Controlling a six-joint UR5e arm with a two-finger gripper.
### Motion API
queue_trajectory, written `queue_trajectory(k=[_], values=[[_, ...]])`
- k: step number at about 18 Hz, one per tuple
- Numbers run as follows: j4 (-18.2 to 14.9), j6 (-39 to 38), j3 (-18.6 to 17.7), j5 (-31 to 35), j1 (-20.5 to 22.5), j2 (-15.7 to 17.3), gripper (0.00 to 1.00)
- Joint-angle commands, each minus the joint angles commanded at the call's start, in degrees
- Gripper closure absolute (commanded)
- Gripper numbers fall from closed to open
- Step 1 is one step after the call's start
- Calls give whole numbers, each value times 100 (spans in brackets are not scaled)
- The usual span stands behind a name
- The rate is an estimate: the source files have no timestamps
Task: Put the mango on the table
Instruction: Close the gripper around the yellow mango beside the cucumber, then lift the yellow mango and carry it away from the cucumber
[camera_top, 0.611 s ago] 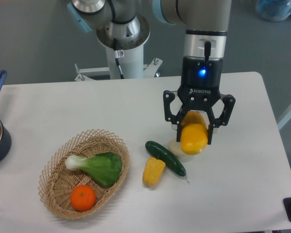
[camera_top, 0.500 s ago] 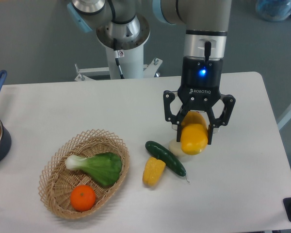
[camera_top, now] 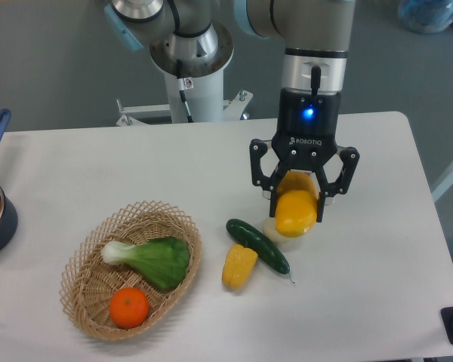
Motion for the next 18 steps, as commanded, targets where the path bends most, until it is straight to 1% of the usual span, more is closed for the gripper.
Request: queue_trajectory(k=[6, 8, 10, 13, 16, 18], values=[[0, 272, -9, 105, -53, -97, 53], [0, 553, -26, 167, -53, -132, 53], [0, 947, -70, 167, -53, -237, 53], [-17, 1450, -62, 167, -53, -491, 53], [0, 1774, -53, 185, -53, -869, 53], [17, 2047, -27, 377, -70, -1071, 53]])
